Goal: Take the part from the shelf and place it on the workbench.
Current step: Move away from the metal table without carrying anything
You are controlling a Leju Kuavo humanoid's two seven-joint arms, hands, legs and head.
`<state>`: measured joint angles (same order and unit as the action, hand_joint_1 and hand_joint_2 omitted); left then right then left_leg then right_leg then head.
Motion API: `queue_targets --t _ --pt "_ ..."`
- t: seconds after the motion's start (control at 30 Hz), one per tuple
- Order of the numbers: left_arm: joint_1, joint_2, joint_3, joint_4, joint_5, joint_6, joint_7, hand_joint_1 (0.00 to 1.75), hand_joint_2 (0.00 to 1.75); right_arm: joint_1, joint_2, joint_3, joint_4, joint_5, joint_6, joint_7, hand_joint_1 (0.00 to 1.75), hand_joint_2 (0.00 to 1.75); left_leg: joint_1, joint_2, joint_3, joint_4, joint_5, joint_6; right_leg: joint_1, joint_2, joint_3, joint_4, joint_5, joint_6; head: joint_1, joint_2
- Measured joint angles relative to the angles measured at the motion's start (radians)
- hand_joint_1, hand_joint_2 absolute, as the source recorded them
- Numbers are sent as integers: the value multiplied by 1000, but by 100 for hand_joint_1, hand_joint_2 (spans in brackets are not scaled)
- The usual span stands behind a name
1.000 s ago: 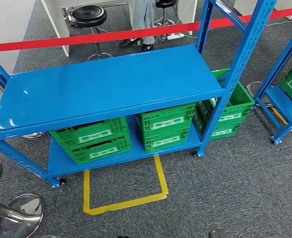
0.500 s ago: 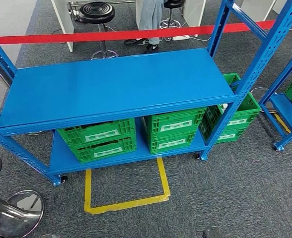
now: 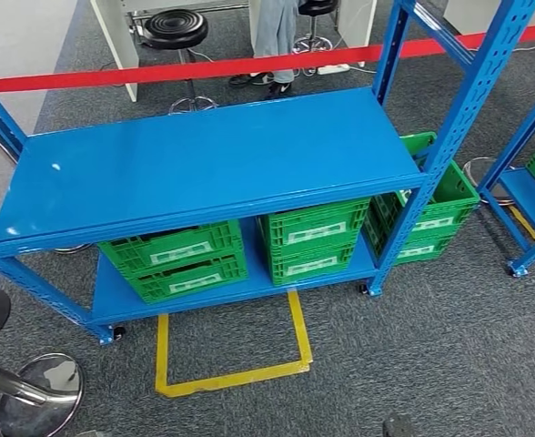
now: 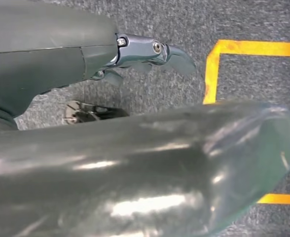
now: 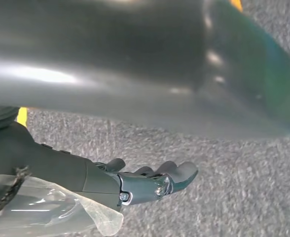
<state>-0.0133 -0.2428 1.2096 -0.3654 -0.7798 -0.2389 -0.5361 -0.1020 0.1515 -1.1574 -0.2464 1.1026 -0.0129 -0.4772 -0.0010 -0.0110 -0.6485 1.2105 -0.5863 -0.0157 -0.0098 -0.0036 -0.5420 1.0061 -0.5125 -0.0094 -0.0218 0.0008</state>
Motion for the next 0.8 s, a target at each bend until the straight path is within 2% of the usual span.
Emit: queue_targets --t 0.03,0.07,0.1,0.13,0.17,0.2,0.23,0.27,0.37,0.4,0.43,0.5,0.53,0.57,0.6,0.63,0.67,0.7,0.73,0.8 --pt "1 -2 1 -3 -2 -2 1 0 0 0 0 0 0 -1 0 0 0 0 1 0 -30 55 -16 -1 1 -2 2 0 -2 -2 0 0" --pt "2 -4 2 -6 -4 -5 1 0 0 0 -1 0 0 -1 0 1 0 0 2 1 -47 84 -14 -1 1 -3 5 0 -4 -2 0 0" --pt "4 -6 3 -9 -6 -7 2 0 0 0 -2 0 0 -1 0 1 0 0 2 1 -46 72 8 1 1 -4 8 0 -7 -2 0 0" --pt "5 -7 4 -12 -7 -8 2 0 0 0 -2 0 0 -2 0 1 0 0 1 1 -27 28 42 4 1 -4 13 0 -9 -1 0 0" --pt "6 -8 5 -15 -8 -9 2 0 0 0 -2 0 0 -2 0 1 0 0 0 3 3 -41 82 9 1 -4 17 0 -12 1 0 0" --pt "5 -10 6 -18 -8 -10 2 0 0 -1 -2 0 1 -2 0 1 0 0 -3 6 33 -105 107 15 3 -4 21 0 -16 4 0 0" --pt "4 -11 7 -21 -8 -10 3 0 0 -1 -2 1 1 -2 0 1 0 0 -5 9 55 -154 121 20 4 -4 22 1 -18 8 0 0" --pt "3 -12 8 -25 -9 -12 3 0 0 -2 -2 1 2 -3 0 2 0 0 -8 11 67 -183 124 24 5 -5 22 0 -21 12 0 0" --pt "5 -16 13 -34 -11 -15 5 0 0 -2 -3 1 3 -6 0 3 0 0 -8 8 76 -203 121 35 5 -10 22 -3 -27 29 1 0" --pt "7 -18 15 -37 -12 -16 5 0 0 -3 -4 1 4 -7 0 3 0 0 -6 7 81 -211 124 41 5 -8 15 13 -40 34 2 0" --pt "7 -20 16 -39 -14 -18 5 0 0 -3 -5 2 5 -7 0 3 0 0 -4 7 86 -218 126 46 5 -5 -3 51 -61 37 4 0" --pt "6 -24 17 -42 -16 -19 5 0 0 -4 -7 2 6 -7 0 4 0 0 -3 7 89 -222 124 54 3 0 -74 182 -118 42 8 0" --pt "6 -25 18 -43 -17 -20 5 0 0 -3 -7 3 7 -7 0 4 0 0 -4 6 90 -221 122 55 2 1 -111 245 -136 45 8 0" --pt "7 -26 18 -44 -17 -20 5 0 0 -1 -7 3 8 -7 0 4 0 0 -5 5 92 -221 119 56 1 2 -137 279 -137 47 8 0" --pt "7 -27 19 -44 -17 -20 5 0 0 0 -8 3 8 -8 0 5 0 0 -5 3 96 -221 117 55 0 1 -142 273 -116 48 8 0" --pt "8 -28 20 -45 -17 -20 5 0 0 1 -8 4 8 -8 0 5 0 0 -5 1 101 -221 113 52 -1 1 -127 229 -79 49 8 0" --pt "8 -29 20 -45 -17 -20 5 0 0 1 -10 4 8 -8 0 5 0 0 -5 -1 107 -220 109 49 -2 2 -97 157 -35 48 8 0" --pt "8 -29 21 -46 -18 -21 5 0 0 0 -11 4 8 -9 0 5 0 0 -6 -2 111 -218 103 44 -2 2 -65 87 -5 47 9 0" --pt "7 -30 21 -47 -18 -21 5 0 0 -1 -12 4 9 -9 0 6 0 0 -8 -3 114 -216 99 39 -2 4 -37 35 13 43 9 0" --pt "6 -31 23 -50 -19 -24 6 0 0 -2 -12 5 9 -10 0 7 0 0 -10 -5 115 -213 94 29 1 6 -16 1 11 33 8 0"
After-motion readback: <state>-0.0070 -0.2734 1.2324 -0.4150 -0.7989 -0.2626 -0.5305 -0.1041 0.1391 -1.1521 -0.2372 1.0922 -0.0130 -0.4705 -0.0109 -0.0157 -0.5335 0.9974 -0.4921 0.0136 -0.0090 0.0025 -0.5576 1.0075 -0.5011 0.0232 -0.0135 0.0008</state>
